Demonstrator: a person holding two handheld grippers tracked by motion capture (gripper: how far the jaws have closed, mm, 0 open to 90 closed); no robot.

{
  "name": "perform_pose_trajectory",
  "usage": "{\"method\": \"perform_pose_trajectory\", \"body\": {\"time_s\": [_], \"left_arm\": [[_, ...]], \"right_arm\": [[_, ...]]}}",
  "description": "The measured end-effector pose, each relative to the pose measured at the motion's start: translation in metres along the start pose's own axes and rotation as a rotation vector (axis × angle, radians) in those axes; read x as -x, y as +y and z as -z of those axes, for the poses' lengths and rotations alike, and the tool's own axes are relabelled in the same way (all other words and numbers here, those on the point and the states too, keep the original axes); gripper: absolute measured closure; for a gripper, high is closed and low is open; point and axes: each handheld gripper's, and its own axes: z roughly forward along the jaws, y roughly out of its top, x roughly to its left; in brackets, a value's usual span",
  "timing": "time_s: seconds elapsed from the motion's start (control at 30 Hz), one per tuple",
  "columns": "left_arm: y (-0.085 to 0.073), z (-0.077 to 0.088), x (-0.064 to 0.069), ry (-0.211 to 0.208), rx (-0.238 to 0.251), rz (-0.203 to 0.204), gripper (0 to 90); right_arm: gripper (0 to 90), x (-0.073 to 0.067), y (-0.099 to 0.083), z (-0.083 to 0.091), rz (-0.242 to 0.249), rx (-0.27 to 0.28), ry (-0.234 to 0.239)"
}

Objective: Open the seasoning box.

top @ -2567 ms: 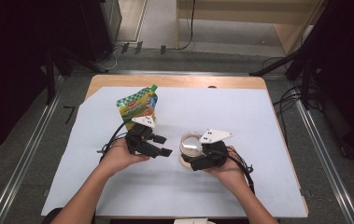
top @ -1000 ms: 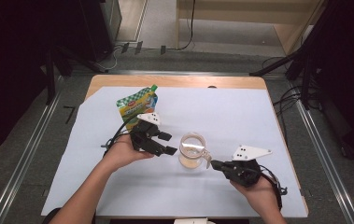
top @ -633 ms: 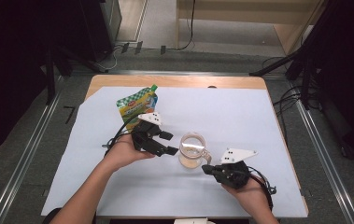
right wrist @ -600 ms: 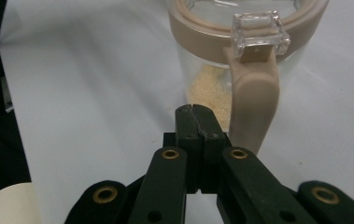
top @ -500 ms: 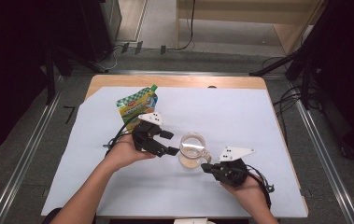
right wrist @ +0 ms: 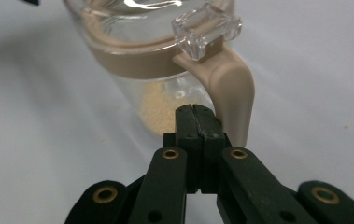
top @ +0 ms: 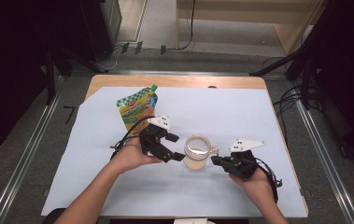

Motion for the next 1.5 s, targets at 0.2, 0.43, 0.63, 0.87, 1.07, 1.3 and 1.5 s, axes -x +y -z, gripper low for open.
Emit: {"method": "perform_pose_trajectory", "body": {"time_s": [0.2,0.43,0.63,0.87,1.07,1.3,1.5], "left_arm": [[0.004,-0.01,0.003,-0.004,0.026,-0.008,16.6],[0.006,-0.022,0.006,0.027,0.005,-0.047,11.5],[0.008,-0.031,0.004,0.035,0.004,-0.063,9.7],[0.013,-0.036,0.006,0.025,0.014,-0.096,10.6],[0.018,-0.048,0.009,0.05,-0.029,-0.143,11.3],[0.023,-0.051,0.011,0.066,-0.025,-0.168,10.3],[0.023,-0.052,0.011,0.059,-0.02,-0.162,10.2]], "right_arm": [[90.0,0.009,0.003,0.0,-0.012,0.009,-0.03],[90.0,0.009,0.005,0.012,-0.023,0.035,-0.015],[90.0,0.012,0.003,0.026,-0.042,0.056,-0.044],[90.0,0.019,0.003,0.021,-0.087,0.047,-0.081],[90.0,0.023,0.003,0.013,-0.104,0.034,-0.107],[90.0,0.024,0.003,0.009,-0.11,0.027,-0.116],[90.0,0.023,0.002,0.009,-0.114,0.024,-0.121]]}}
